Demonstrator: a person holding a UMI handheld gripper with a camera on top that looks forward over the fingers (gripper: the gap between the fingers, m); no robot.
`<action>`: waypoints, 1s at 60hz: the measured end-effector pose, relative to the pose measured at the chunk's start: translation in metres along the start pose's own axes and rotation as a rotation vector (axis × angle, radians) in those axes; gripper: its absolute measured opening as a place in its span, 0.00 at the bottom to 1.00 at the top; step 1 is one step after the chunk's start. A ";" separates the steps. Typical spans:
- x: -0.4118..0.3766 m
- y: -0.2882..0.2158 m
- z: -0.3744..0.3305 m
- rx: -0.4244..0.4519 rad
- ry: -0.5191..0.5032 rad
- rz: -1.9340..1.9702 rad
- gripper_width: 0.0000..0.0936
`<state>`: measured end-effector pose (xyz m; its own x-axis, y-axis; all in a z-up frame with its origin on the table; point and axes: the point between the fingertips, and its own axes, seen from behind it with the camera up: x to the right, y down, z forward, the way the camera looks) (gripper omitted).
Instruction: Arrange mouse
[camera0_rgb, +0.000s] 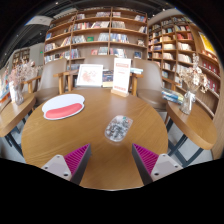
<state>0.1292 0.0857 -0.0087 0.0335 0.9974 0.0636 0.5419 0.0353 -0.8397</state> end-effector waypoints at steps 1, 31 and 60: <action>0.000 -0.001 0.003 -0.002 -0.002 -0.001 0.91; 0.007 -0.042 0.079 -0.086 -0.048 0.035 0.90; 0.002 -0.056 0.100 -0.113 -0.058 0.023 0.64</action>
<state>0.0146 0.0921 -0.0157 0.0001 0.9999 0.0110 0.6327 0.0085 -0.7744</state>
